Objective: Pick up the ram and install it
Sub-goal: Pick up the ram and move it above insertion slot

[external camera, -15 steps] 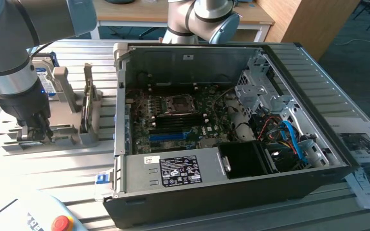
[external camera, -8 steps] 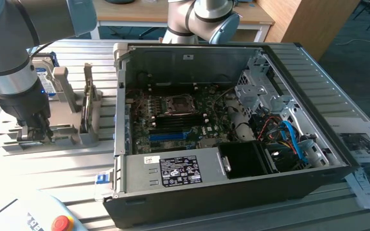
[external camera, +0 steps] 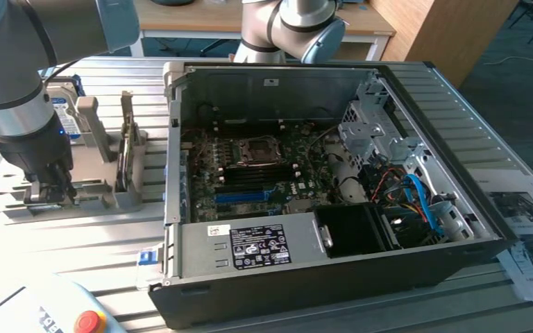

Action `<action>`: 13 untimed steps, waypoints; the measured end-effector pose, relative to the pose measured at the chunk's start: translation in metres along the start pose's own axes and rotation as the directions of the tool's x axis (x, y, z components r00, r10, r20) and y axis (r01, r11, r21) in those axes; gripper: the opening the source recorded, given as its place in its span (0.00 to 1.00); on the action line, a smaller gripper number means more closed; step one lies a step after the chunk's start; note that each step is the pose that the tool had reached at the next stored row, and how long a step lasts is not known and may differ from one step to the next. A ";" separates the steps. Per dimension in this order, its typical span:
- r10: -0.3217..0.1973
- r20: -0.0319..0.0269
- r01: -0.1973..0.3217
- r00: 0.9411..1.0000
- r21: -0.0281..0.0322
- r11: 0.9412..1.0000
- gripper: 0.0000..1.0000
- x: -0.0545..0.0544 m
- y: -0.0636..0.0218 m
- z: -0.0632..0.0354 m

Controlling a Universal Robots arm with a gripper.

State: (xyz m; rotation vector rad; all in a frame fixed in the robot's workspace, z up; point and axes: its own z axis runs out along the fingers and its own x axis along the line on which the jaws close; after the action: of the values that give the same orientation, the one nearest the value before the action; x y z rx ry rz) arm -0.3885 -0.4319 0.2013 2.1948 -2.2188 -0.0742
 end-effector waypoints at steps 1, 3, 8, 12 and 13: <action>0.002 0.000 -0.002 1.000 0.000 1.000 0.21 0.000 0.0000 0.0000; 0.003 0.000 -0.003 1.000 0.000 1.000 0.21 0.000 0.0000 0.0000; 0.008 0.000 -0.008 1.000 0.000 1.000 0.21 0.000 0.0000 0.0000; 0.008 0.000 -0.008 1.000 0.000 1.000 0.21 0.000 0.0000 0.0000; 0.008 0.000 -0.008 1.000 0.000 1.000 0.21 0.000 0.0000 0.0000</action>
State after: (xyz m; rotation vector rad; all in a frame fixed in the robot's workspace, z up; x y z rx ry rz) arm -0.3885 -0.4320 0.2013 2.1863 -2.2275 -0.0743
